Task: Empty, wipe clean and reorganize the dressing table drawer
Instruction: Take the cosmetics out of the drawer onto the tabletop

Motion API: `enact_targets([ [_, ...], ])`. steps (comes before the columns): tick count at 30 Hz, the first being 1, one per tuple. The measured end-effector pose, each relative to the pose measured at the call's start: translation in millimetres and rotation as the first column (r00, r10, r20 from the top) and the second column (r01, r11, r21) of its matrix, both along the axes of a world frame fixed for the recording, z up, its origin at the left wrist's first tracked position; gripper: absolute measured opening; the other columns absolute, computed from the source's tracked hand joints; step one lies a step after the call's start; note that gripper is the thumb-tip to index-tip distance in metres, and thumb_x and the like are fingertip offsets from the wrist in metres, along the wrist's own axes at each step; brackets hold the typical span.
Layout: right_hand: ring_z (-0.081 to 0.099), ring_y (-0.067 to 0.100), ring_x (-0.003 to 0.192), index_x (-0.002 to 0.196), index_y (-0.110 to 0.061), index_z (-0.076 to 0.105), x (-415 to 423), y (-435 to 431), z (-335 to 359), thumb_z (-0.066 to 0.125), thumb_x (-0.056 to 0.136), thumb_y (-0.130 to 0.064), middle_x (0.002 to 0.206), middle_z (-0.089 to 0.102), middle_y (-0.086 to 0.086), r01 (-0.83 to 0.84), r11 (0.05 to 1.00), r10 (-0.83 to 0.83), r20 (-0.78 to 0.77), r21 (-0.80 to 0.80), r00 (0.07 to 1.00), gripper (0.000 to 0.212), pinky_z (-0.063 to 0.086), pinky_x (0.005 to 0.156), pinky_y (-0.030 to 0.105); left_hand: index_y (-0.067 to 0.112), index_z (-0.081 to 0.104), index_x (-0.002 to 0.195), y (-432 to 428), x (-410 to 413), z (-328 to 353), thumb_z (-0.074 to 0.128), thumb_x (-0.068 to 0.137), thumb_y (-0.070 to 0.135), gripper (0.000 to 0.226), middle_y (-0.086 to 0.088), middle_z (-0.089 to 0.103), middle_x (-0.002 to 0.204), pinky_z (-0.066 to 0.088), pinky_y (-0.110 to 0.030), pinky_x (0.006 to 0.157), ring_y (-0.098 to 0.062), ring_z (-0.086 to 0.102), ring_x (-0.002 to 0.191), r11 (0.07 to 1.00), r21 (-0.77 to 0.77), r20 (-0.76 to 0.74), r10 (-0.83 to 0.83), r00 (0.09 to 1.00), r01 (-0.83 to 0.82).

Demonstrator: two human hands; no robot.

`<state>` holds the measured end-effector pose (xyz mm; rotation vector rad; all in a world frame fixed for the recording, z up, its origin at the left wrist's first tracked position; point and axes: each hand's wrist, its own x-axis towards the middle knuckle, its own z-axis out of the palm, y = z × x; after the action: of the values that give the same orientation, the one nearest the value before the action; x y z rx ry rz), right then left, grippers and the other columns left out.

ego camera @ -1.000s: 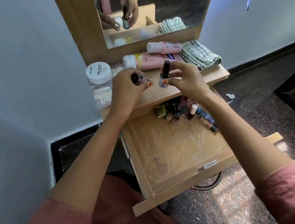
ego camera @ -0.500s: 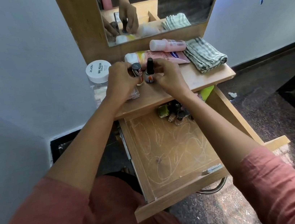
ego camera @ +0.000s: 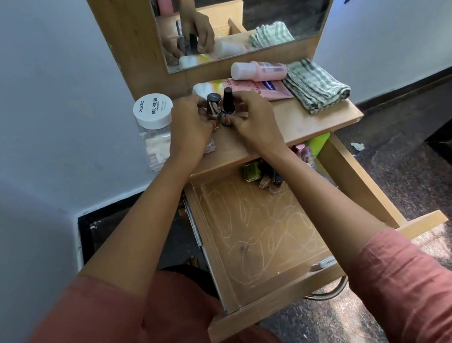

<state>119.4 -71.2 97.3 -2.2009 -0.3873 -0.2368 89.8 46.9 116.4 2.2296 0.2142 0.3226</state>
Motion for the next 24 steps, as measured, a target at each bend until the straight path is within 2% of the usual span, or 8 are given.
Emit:
enact_targets([
  [4, 0.053, 0.012, 0.095, 0.116, 0.003, 0.055, -1, -3, -1, 0.066, 0.077, 0.001, 0.111, 0.062, 0.016, 0.006, 1.000, -0.005, -0.027, 0.028, 1.000, 0.041, 0.032, 0.071, -0.008, -0.005, 0.059, 0.104, -2, -4, 0, 0.062, 0.077, -0.007, 0.028, -0.010, 0.061, 0.091, 0.038, 0.001, 0.054, -0.004, 0.050, 0.067, 1.000, 0.015, 0.042, 0.014, 0.999, -0.015],
  [6, 0.050, 0.008, 0.093, 0.116, 0.002, 0.055, -1, -5, -1, 0.065, 0.077, 0.002, 0.110, 0.062, 0.016, 0.011, 0.999, -0.010, -0.036, 0.038, 0.999, 0.041, 0.032, 0.071, -0.010, -0.005, 0.058, 0.107, -2, -6, 0, 0.058, 0.078, -0.009, 0.030, -0.005, 0.054, 0.088, 0.038, 0.001, 0.054, 0.001, 0.044, 0.060, 1.000, 0.009, 0.054, 0.021, 0.998, -0.022],
  [11, 0.054, 0.011, 0.091, 0.114, 0.004, 0.056, -1, -12, -1, 0.064, 0.076, 0.006, 0.107, 0.064, 0.016, 0.019, 0.998, -0.018, -0.012, 0.059, 1.000, 0.039, 0.037, 0.075, -0.006, 0.000, 0.058, 0.110, 1, -6, -8, 0.055, 0.077, -0.011, 0.035, -0.007, 0.054, 0.088, 0.038, -0.002, 0.055, -0.003, 0.048, 0.065, 0.997, 0.016, 0.086, 0.079, 0.993, -0.081],
  [13, 0.057, 0.014, 0.090, 0.110, 0.002, 0.058, -4, -16, 0, 0.066, 0.076, 0.004, 0.105, 0.064, 0.015, 0.017, 0.999, -0.017, -0.006, 0.047, 1.000, 0.035, 0.042, 0.078, 0.004, 0.002, 0.058, 0.108, 1, -10, -9, 0.054, 0.077, -0.012, 0.034, -0.007, 0.055, 0.088, 0.039, -0.005, 0.058, -0.009, 0.051, 0.072, 0.994, -0.007, 0.107, 0.108, 0.988, -0.108],
  [17, 0.060, 0.017, 0.087, 0.102, 0.000, 0.064, -14, -27, 6, 0.069, 0.075, -0.001, 0.099, 0.066, 0.014, 0.031, 0.999, -0.032, 0.004, 0.034, 0.999, 0.027, 0.047, 0.080, 0.018, 0.004, 0.058, 0.107, -8, -28, -4, 0.056, 0.079, -0.011, 0.032, -0.006, 0.054, 0.092, 0.043, -0.009, 0.062, -0.007, 0.050, 0.072, 0.992, -0.060, 0.171, 0.119, 0.978, -0.110],
  [21, 0.059, 0.011, 0.081, 0.095, -0.003, 0.067, -30, -40, 9, 0.066, 0.078, -0.001, 0.093, 0.068, 0.008, 0.033, 0.999, -0.032, -0.035, 0.030, 0.999, 0.017, 0.042, 0.071, 0.003, 0.008, 0.059, 0.104, -23, -51, -2, 0.059, 0.081, -0.004, 0.026, -0.001, 0.055, 0.094, 0.046, -0.013, 0.071, -0.009, 0.054, 0.081, 0.995, -0.084, 0.207, 0.070, 0.976, -0.054],
  [24, 0.056, 0.008, 0.076, 0.091, -0.004, 0.068, -46, -53, 6, 0.062, 0.079, 0.002, 0.086, 0.063, -0.001, 0.064, 0.997, -0.059, -0.088, 0.052, 0.994, 0.014, 0.042, 0.067, 0.003, 0.009, 0.061, 0.101, -36, -70, -10, 0.058, 0.084, 0.001, 0.019, 0.003, 0.054, 0.093, 0.045, -0.012, 0.074, -0.006, 0.054, 0.081, 0.999, -0.037, 0.227, -0.016, 0.974, 0.025],
])
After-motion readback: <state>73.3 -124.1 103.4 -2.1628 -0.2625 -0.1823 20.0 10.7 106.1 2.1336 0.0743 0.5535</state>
